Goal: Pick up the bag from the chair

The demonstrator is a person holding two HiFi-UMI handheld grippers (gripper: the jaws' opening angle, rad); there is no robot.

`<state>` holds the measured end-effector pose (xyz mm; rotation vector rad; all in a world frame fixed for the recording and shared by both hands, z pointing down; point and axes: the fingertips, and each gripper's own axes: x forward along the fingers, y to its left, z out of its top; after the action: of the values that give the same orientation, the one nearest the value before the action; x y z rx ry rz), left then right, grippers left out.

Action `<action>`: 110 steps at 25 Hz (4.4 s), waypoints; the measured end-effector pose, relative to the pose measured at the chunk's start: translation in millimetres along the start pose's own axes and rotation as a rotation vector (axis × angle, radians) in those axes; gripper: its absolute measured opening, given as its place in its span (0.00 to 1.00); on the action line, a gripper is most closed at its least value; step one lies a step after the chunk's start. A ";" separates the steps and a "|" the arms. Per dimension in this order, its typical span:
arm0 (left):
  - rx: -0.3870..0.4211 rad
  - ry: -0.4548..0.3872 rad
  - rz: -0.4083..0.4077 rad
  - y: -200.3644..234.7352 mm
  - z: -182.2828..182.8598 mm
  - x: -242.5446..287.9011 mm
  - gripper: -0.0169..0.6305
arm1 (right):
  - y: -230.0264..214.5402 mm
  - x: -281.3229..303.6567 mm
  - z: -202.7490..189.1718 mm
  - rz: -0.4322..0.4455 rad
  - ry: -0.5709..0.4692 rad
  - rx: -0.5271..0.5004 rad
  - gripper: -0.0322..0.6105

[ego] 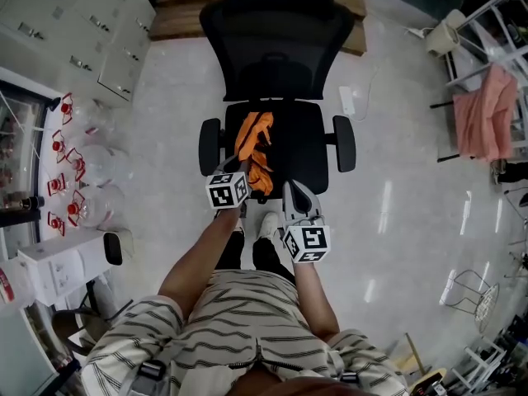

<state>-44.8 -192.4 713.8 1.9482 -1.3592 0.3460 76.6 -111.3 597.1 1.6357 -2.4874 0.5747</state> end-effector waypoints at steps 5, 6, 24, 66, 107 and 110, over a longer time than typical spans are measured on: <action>-0.001 -0.012 -0.013 -3.0 8.2 -5.9 0.09 | -0.8 -1.8 5.0 -0.008 -0.010 -0.004 0.08; -0.003 -0.016 -0.014 -4.5 10.0 -7.8 0.09 | -0.6 -2.2 6.1 -0.009 -0.012 -0.005 0.08; 0.047 -0.060 -0.058 -14.8 34.6 -40.6 0.09 | 22.6 -0.9 29.9 0.022 -0.040 0.010 0.08; 0.127 -0.218 -0.181 -71.8 92.1 -111.7 0.09 | 31.0 -12.4 87.6 0.049 -0.140 -0.049 0.08; 0.217 -0.426 -0.240 -100.7 142.1 -153.8 0.09 | 31.6 5.8 115.0 0.043 -0.196 -0.079 0.08; 0.225 -0.430 -0.239 -101.6 141.9 -154.9 0.09 | 29.7 4.4 116.6 0.036 -0.200 -0.085 0.08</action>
<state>-42.2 -163.3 482.3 2.4454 -1.3682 -0.0435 61.3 -147.8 483.3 1.6957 -2.6440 0.3183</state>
